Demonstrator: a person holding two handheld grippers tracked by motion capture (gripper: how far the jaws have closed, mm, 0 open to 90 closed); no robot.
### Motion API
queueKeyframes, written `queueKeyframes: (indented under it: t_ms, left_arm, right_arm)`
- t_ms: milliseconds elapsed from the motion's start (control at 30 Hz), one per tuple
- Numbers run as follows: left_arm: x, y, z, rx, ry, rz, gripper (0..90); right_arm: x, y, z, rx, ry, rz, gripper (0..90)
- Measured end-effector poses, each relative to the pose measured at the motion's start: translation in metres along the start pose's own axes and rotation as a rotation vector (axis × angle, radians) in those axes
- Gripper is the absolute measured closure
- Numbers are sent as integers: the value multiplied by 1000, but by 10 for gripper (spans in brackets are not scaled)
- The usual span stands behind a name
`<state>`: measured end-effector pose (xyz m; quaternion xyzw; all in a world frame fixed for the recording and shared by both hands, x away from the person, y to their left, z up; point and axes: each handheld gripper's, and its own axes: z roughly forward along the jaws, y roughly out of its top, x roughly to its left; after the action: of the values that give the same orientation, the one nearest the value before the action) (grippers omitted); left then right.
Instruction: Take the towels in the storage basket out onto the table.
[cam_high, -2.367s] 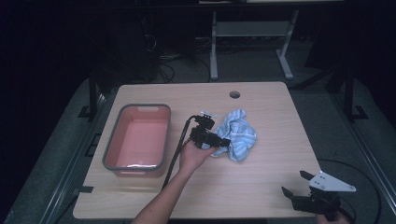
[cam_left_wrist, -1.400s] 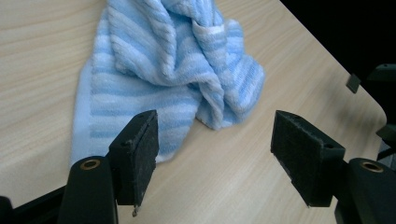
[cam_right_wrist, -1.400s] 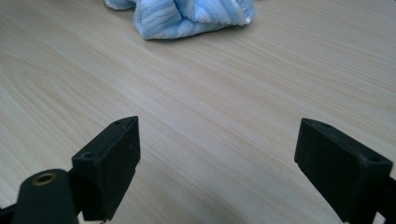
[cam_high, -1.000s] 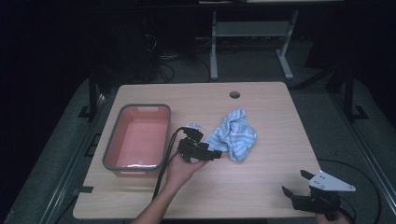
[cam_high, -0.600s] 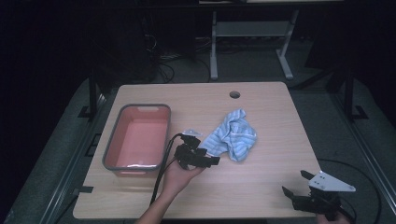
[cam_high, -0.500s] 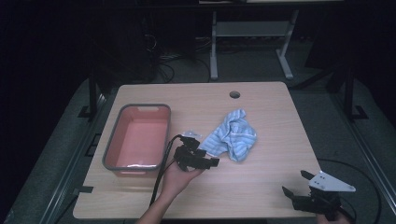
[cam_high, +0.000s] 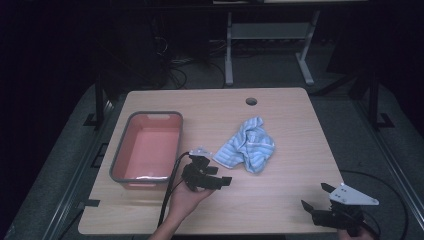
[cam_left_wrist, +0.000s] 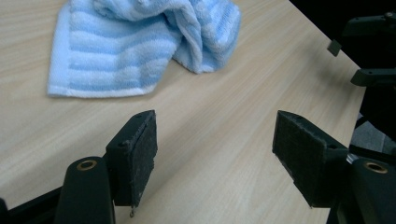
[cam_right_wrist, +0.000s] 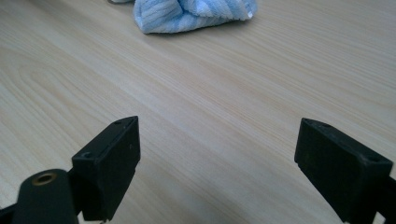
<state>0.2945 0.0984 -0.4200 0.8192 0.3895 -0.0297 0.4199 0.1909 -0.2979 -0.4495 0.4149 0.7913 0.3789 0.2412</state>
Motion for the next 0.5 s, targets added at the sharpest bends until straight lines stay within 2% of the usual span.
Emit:
queueKeyframes:
  t_ms: [133, 233, 300, 367, 433, 500]
  left_arm:
    - [-2, -5, -2, 1, 1, 10, 287]
    - [-7, -15, -5, 4, 20, 27, 277]
    - [-10, -22, -7, -6, 19, 33, 270]
    - [-13, -29, -8, -16, 22, 52, 265]
    - [-15, -37, -7, -37, -6, 56, 259]
    - [-18, -41, -7, -33, 11, 83, 259]
  right_arm:
    - [0, 0, 0, 1, -3, -7, 137]
    - [0, -1, -1, -7, -6, -4, 137]
    - [1, -1, -2, -8, -4, -9, 136]
    - [1, -1, -2, -7, -3, -15, 137]
    - [1, -2, -2, -10, -1, -18, 137]
    - [2, -2, -1, -11, 7, -11, 137]
